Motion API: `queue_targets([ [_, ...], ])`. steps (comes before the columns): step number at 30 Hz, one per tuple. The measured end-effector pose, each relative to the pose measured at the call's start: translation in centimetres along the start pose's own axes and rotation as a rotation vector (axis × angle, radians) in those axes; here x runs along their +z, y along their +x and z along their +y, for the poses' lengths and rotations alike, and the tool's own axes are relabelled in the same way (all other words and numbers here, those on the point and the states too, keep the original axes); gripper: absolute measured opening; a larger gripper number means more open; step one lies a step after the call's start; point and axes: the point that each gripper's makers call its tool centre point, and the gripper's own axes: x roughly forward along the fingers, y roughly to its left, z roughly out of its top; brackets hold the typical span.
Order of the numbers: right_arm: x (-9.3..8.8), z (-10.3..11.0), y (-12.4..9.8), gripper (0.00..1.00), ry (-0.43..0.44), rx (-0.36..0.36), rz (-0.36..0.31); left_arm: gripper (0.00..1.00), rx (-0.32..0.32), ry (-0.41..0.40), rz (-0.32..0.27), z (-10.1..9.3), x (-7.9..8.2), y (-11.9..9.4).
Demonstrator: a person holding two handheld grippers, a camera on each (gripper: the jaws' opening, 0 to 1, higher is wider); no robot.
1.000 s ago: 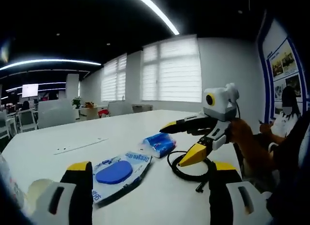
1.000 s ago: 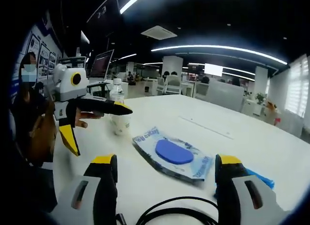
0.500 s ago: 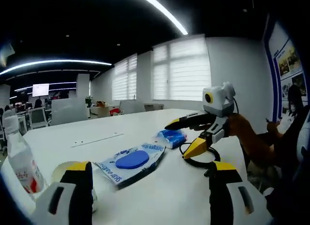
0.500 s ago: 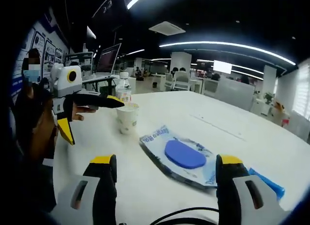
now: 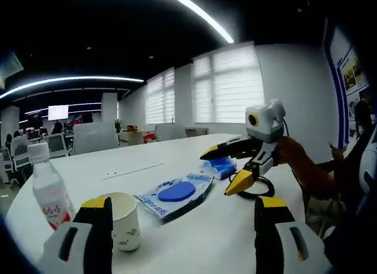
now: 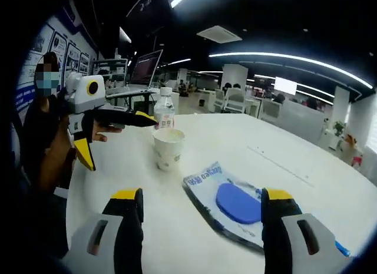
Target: Arrange the tabletop items into an orderly group along one side of the table until the central work area is clear of visible clutter.
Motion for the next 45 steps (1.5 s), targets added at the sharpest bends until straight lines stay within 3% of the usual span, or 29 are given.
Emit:
queue_targets([
  [20,1.6,1.2,2.2,0.75,-0.056,0.047,0.007,1.0,0.06,-0.008,0.004,1.9,-1.0,-3.0],
  [36,5.0,3.9,6.2,0.55,-0.201,0.119,-0.004,1.0,0.086,-0.014,-0.002,3.2,-1.9,-5.0],
  [45,5.5,4.9,7.5,0.5,-0.233,0.148,-0.002,1.0,0.099,-0.001,0.0,3.6,-2.0,-5.8],
])
